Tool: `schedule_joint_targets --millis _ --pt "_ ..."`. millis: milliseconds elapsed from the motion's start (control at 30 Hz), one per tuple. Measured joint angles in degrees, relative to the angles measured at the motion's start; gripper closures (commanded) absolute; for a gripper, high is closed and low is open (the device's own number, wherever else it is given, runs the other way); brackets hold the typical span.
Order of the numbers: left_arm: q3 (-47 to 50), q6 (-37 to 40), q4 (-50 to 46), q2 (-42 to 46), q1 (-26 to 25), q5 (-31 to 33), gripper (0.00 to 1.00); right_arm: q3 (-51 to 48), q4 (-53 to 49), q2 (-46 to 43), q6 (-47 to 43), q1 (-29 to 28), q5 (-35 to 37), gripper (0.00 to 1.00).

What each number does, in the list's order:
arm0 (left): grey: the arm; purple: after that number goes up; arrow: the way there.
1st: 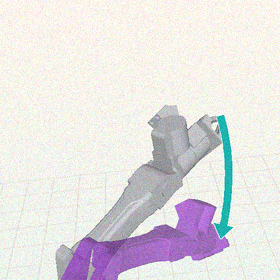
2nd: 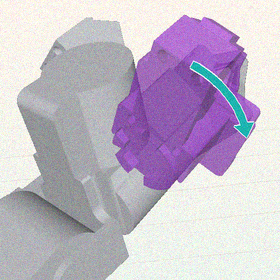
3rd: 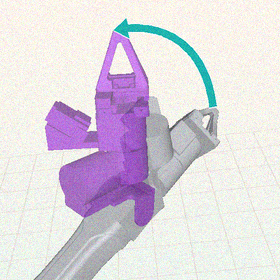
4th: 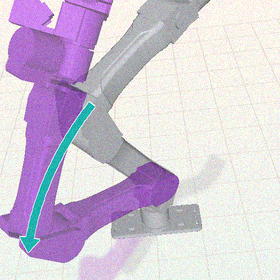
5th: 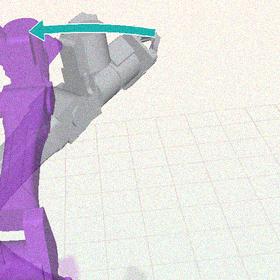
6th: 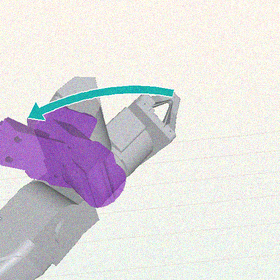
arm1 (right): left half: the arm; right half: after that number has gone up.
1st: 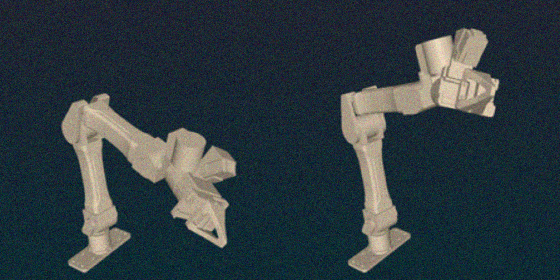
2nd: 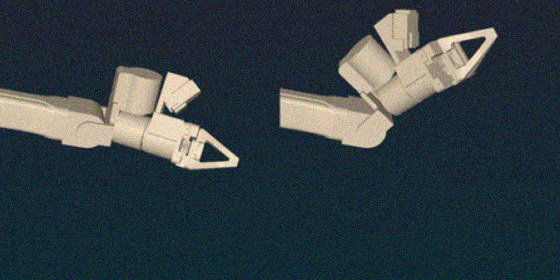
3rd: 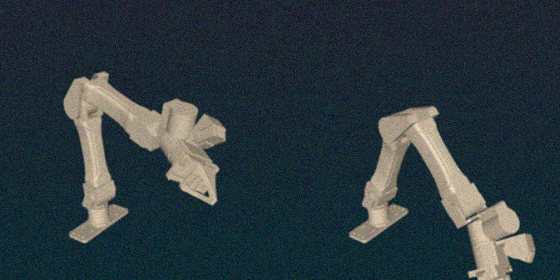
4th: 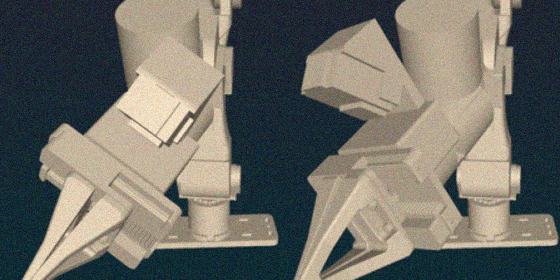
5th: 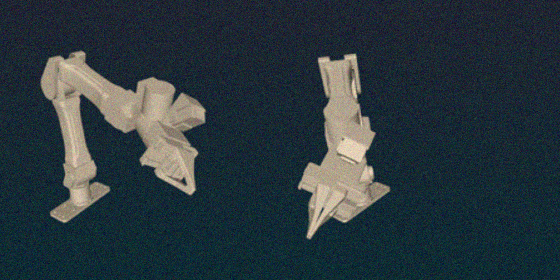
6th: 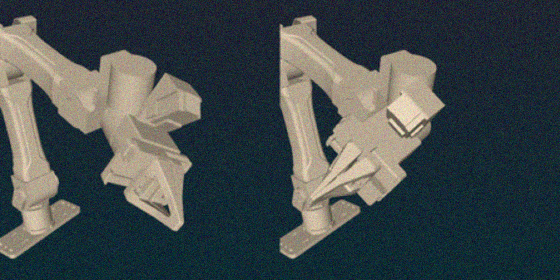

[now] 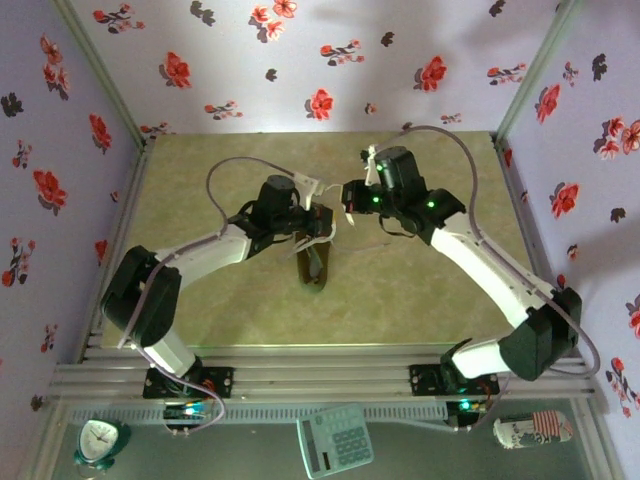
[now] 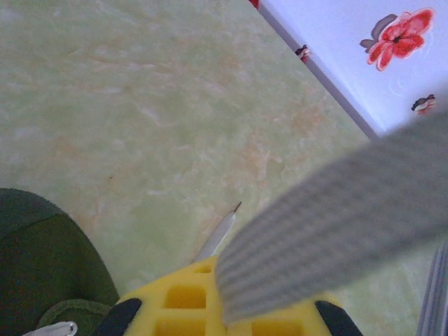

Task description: Tie the shoes

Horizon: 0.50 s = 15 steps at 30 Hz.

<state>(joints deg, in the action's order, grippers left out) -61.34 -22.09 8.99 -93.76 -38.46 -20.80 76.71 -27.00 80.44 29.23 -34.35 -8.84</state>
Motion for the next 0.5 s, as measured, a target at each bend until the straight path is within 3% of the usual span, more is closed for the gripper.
schedule_joint_targets --millis 500 --pt "0.8 0.1 -8.8 6.8 2.8 6.8 1.00 13.7 -2.3 20.7 -6.4 0.6 8.8 1.00"
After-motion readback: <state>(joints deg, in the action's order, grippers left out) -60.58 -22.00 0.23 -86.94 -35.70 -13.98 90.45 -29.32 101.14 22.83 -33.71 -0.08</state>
